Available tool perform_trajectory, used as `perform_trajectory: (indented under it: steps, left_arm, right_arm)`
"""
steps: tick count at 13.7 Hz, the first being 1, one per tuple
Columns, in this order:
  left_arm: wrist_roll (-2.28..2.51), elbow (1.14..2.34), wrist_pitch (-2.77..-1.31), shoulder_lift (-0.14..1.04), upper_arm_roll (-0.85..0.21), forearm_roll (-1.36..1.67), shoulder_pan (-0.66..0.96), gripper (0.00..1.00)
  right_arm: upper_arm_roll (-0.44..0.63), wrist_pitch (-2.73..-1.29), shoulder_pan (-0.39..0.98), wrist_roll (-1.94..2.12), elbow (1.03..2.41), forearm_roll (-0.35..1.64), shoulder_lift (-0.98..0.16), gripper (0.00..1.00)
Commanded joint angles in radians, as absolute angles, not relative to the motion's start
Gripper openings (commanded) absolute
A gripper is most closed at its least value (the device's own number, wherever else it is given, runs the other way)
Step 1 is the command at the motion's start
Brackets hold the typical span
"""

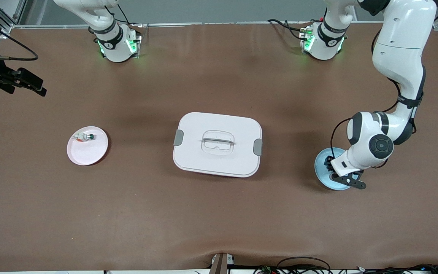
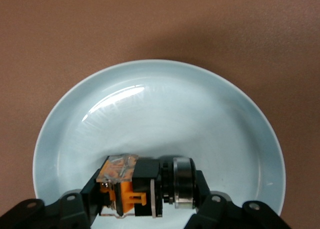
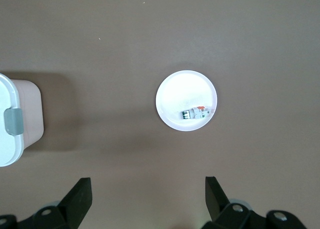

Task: Transfer orange switch to right arm and place
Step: 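Lower the left gripper and close it on the orange switch, then lift the orange switch off the blue plate with the left gripper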

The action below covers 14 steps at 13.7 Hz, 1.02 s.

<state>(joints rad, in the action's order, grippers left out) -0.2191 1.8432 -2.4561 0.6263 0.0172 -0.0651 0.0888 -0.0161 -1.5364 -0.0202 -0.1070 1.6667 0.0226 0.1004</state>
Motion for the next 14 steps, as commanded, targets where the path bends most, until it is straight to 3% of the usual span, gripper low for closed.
perform_trajectory:
  steps: [1, 14]
  left_arm:
    - [-0.17, 1.855, -2.451, 0.591, 0.014, -0.077, 0.087, 0.25]
    - [0.038, 1.827, -2.214, 0.399, -0.052, -0.064, 0.084, 0.25]
  right_arm:
    - [-0.021, -1.537, -0.029, -0.097, 1.672, -0.001, 0.112, 1.0]
    - [-0.026, -1.528, -0.014, -0.09, 1.672, 0.008, 0.11, 1.0]
